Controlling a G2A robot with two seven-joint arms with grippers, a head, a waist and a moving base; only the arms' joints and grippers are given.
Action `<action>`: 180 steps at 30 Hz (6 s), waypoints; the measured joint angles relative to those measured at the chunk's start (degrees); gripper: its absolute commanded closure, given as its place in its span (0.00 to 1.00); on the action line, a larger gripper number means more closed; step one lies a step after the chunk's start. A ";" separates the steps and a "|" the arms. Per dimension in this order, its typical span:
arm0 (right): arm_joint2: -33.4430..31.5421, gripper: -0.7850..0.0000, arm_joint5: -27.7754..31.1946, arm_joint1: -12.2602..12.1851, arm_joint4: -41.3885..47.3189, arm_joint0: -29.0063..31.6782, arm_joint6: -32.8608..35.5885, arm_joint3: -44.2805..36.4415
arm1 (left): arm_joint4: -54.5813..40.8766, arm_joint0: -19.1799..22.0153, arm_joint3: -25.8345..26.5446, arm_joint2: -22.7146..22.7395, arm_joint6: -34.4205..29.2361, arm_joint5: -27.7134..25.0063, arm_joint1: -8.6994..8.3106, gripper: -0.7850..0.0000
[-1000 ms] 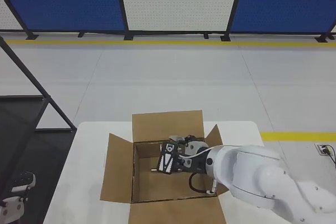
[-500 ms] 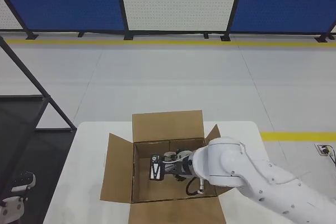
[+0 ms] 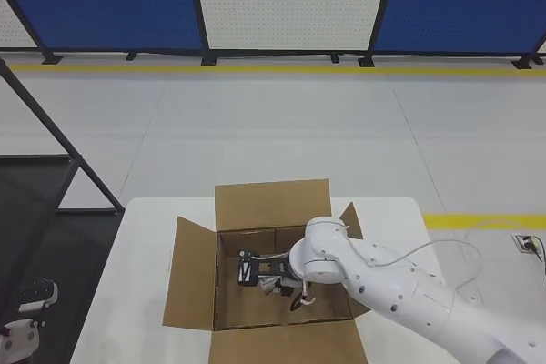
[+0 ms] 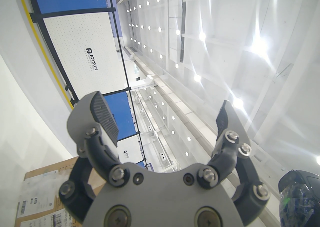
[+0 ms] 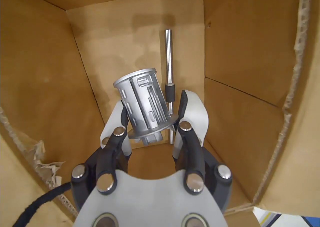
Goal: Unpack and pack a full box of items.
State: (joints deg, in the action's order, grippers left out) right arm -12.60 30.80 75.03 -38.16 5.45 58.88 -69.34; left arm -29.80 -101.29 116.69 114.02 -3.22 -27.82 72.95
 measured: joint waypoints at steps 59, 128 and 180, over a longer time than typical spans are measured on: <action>-7.42 0.00 1.93 5.43 -5.21 5.30 1.57 11.62 | 0.00 0.00 0.00 0.00 0.00 0.00 0.00 0.00; -96.03 0.00 11.68 -14.84 -20.38 82.50 -60.70 -41.71 | 0.00 0.00 0.00 0.00 0.00 0.00 0.00 0.00; -99.31 1.00 12.10 -17.58 -20.26 75.61 -57.65 -30.12 | 0.00 0.00 0.00 0.00 0.00 0.00 0.00 0.00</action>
State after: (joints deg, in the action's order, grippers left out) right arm -111.92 42.91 57.45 -58.42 81.06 1.24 -99.46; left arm -29.80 -101.29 116.69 114.02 -3.22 -27.82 72.95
